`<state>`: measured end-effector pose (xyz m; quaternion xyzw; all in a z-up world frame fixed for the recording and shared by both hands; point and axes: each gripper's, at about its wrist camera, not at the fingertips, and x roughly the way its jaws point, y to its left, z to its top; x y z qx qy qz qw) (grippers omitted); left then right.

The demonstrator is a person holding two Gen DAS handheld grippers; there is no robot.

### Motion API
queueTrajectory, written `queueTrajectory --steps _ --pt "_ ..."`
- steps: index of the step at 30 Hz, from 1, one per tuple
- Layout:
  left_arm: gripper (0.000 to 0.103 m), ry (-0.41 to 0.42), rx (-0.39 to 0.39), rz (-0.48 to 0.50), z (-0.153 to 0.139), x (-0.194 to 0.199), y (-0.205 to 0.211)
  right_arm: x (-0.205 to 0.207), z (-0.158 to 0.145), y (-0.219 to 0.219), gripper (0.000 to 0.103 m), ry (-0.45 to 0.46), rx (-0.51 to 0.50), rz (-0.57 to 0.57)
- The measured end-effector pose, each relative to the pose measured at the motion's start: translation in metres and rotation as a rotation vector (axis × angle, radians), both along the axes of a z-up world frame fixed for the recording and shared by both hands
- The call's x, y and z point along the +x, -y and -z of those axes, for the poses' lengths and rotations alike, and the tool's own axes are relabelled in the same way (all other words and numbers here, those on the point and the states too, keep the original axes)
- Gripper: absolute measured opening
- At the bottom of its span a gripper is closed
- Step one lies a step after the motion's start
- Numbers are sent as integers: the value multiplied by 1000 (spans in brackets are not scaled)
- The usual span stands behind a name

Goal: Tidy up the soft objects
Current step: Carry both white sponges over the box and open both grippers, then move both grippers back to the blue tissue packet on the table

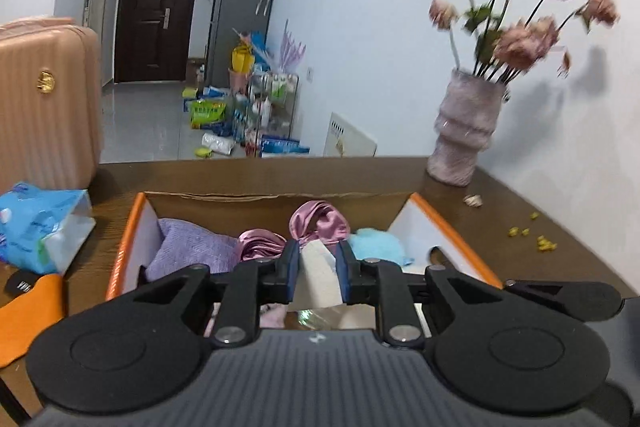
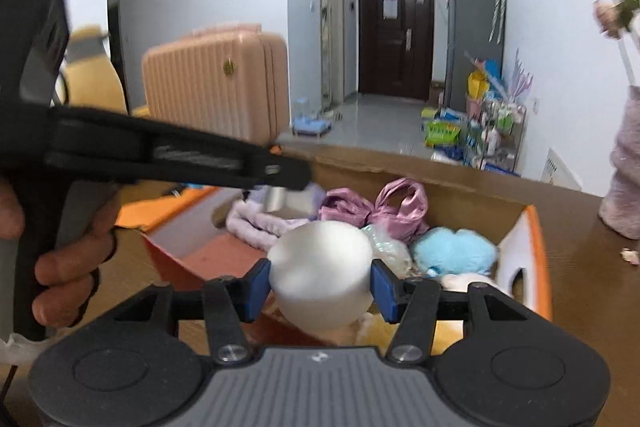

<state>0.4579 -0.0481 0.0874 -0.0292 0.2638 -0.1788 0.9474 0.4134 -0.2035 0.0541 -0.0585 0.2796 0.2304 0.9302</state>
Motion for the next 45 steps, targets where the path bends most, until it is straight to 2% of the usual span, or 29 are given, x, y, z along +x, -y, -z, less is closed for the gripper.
queueTrajectory --steps 2,3,4,6,7,8,9,14,19,24,26,32,36,39,45 --pt "23 -10 21 -2 11 13 5 14 10 -10 54 -28 -4 -6" --pt "30 -18 22 -2 18 19 6 21 15 -12 55 -46 -1 -4" --pt "43 -28 22 -5 23 24 6 27 19 -15 56 -60 1 3" --pt "53 -49 17 -20 32 31 3 35 26 -17 58 -92 1 28" --pt "53 -50 9 -25 33 32 0 36 28 -16 60 -107 15 27" --pt "54 -53 -3 -28 34 32 -4 35 30 -11 67 -117 36 18" --pt "57 -56 -13 -33 33 32 -8 33 30 -8 69 -135 59 10" --pt "59 1 -25 -77 7 11 -26 15 11 12 72 -108 93 47" --pt "64 73 47 -103 -20 -32 -38 -16 -25 42 72 -23 70 105" --pt "70 132 105 -110 -37 -94 -53 -62 -59 76 75 66 75 170" --pt "71 153 115 -121 -43 -116 -57 -84 -68 89 80 98 72 192" --pt "74 205 109 -138 -64 -168 -60 -133 -85 108 80 159 114 235" --pt "77 243 116 -141 -61 -201 -55 -164 -84 106 81 201 126 207" --pt "77 226 89 -153 -45 -227 -52 -187 -74 108 84 219 129 209" --pt "77 214 42 -190 -11 -282 -52 -224 -38 104 84 187 137 228"
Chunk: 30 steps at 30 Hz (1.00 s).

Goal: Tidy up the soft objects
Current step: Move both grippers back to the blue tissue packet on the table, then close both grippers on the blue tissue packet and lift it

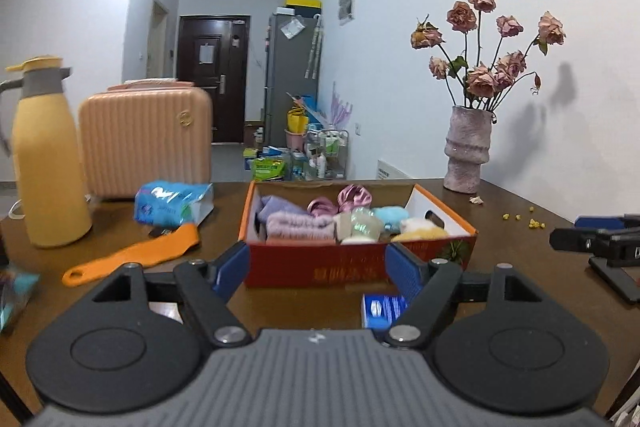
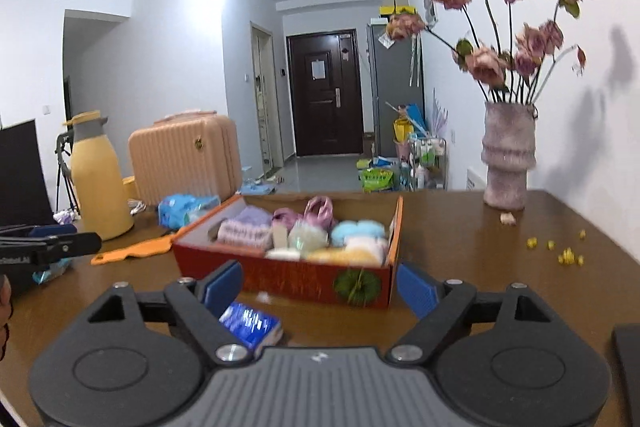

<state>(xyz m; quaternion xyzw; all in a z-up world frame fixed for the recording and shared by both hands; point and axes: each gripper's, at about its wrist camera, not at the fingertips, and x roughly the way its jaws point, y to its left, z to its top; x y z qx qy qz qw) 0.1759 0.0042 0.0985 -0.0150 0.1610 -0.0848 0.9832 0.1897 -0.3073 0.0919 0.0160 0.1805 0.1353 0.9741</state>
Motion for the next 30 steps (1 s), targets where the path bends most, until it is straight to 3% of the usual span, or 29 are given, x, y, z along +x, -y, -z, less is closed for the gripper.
queueTrajectory --steps 7,11,15,19,22,26,27,28,30 --pt "77 -91 -43 2 30 -20 -8 -30 41 -5 84 -70 39 -26" --pt "77 -128 -57 -7 39 3 -6 -20 51 -9 84 -103 53 -39" --pt "73 -205 -108 47 54 36 2 3 61 -15 83 -147 95 -65" --pt "61 -290 -136 111 67 81 14 36 74 -26 72 -207 131 -93" --pt "61 -330 -153 155 77 112 21 66 86 -36 65 -244 175 -109" --pt "54 -369 -204 181 92 140 23 102 103 -47 47 -294 234 -115" --pt "52 -389 -226 190 97 145 21 109 107 -49 44 -303 237 -114" --pt "45 -409 -239 192 101 148 20 115 110 -52 34 -309 240 -120" --pt "33 -424 -278 199 104 149 14 122 115 -55 29 -313 255 -132"
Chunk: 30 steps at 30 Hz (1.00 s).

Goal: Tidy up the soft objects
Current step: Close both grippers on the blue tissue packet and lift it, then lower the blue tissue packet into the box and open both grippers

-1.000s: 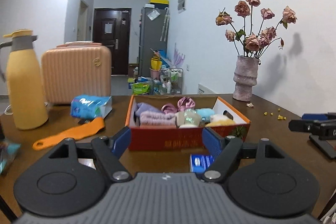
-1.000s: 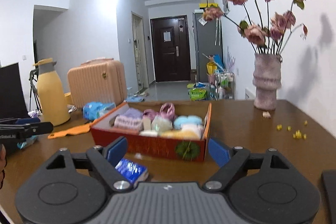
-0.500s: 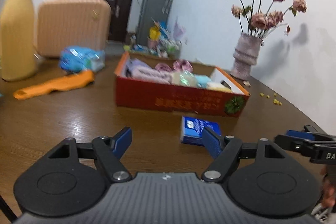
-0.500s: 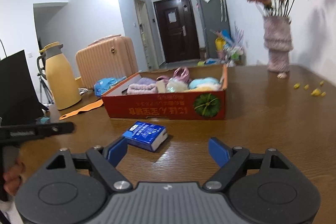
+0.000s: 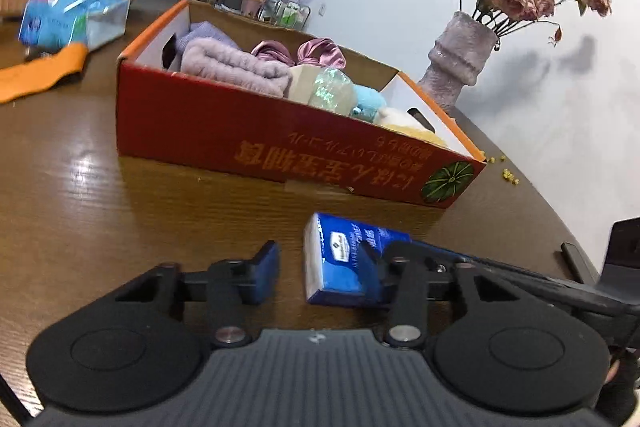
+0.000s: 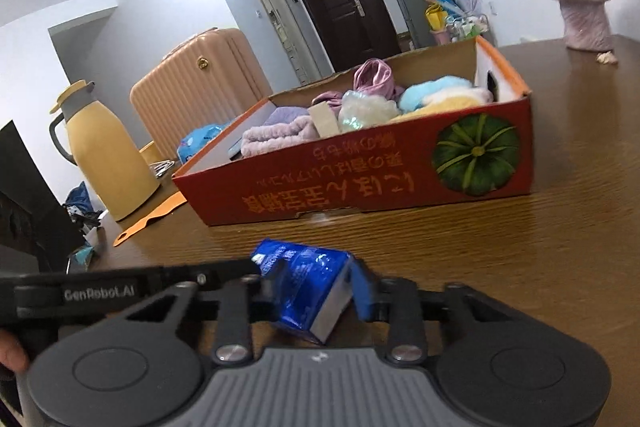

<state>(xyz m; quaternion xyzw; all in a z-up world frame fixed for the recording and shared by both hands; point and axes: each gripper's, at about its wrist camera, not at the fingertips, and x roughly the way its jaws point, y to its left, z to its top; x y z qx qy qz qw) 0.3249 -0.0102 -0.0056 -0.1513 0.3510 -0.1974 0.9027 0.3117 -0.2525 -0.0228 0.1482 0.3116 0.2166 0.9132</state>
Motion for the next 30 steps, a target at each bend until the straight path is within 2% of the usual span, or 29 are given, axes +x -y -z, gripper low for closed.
queueTrajectory --steps 1,2,10,14,21,24,26,28,30 --pt "29 -5 -32 10 0 -1 -2 1 0 -1 21 7 5 -7" --pt "28 -13 -52 10 1 -1 -2 1 -1 -2 20 17 8 -16" --pt "28 -19 -36 19 2 -5 4 6 3 1 20 -3 32 -5" --pt "30 -30 -58 14 5 -2 2 7 3 2 20 -8 37 -10" --pt "28 -10 -46 15 5 -4 3 7 4 4 20 -11 47 -10" --pt "26 -5 -47 12 4 -6 3 6 3 5 15 -2 49 1" --pt "25 -7 -52 6 -1 -15 6 -3 1 4 15 8 27 15" --pt "25 26 -40 11 -8 -38 11 -25 -4 4 15 22 7 31" --pt "25 29 -58 17 -11 -58 13 -48 -7 9 15 19 27 47"
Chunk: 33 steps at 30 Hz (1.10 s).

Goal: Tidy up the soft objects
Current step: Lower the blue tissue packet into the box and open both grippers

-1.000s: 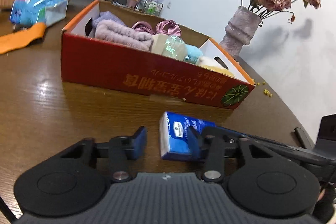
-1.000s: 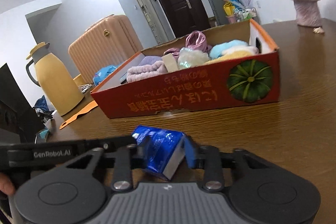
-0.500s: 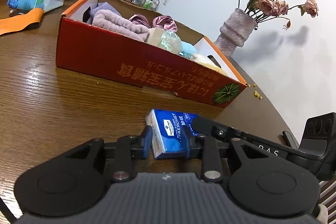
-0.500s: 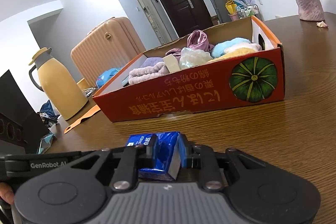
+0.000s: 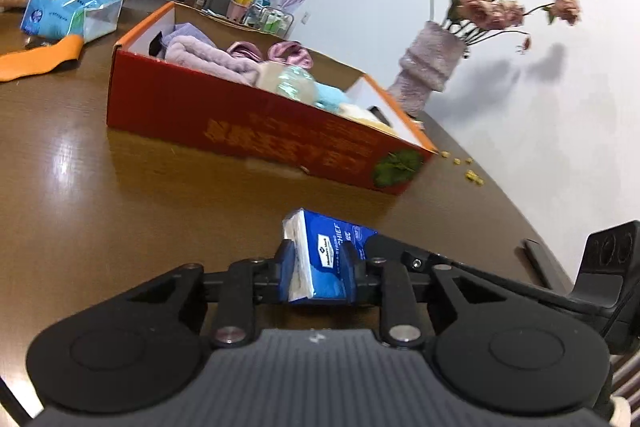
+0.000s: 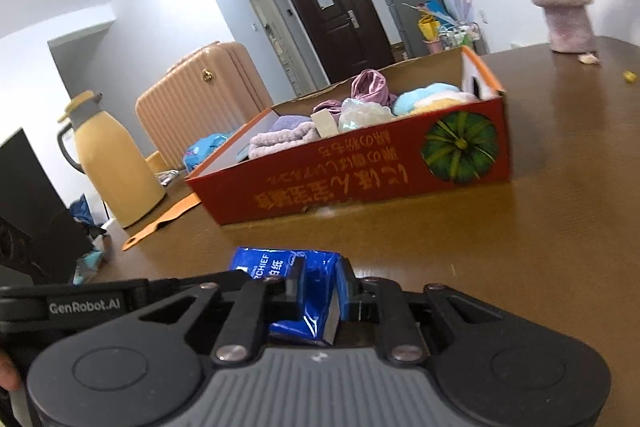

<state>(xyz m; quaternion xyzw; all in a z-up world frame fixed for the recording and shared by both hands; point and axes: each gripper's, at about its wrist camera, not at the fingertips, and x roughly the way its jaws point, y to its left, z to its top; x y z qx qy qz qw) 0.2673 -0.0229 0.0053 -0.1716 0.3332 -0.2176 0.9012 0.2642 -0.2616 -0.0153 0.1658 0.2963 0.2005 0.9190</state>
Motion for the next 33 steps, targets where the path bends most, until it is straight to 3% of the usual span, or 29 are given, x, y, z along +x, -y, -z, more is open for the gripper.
queueTrajectory --steps 4,8,12,15,20,24,30,33 --pt "25 25 -36 22 -11 -22 8 -30 -11 14 15 21 23 23" --pt "25 87 -20 40 -34 -14 22 -33 -36 21 15 94 -15 37" --pt "25 157 -25 33 -69 31 36 0 -78 28 15 203 -79 31" --pt "25 164 -8 21 -82 85 47 53 -102 31 15 231 -114 32" --pt "25 60 60 -11 -62 177 60 162 -100 27 15 127 -167 19" --pt "26 -82 176 20 -25 223 76 228 -66 22 15 -40 -188 25" --pt "26 -180 154 23 -13 243 71 245 -46 17 14 -102 -233 21" --pt "25 -140 234 12 -14 239 70 252 -33 13 13 -166 -239 -15"
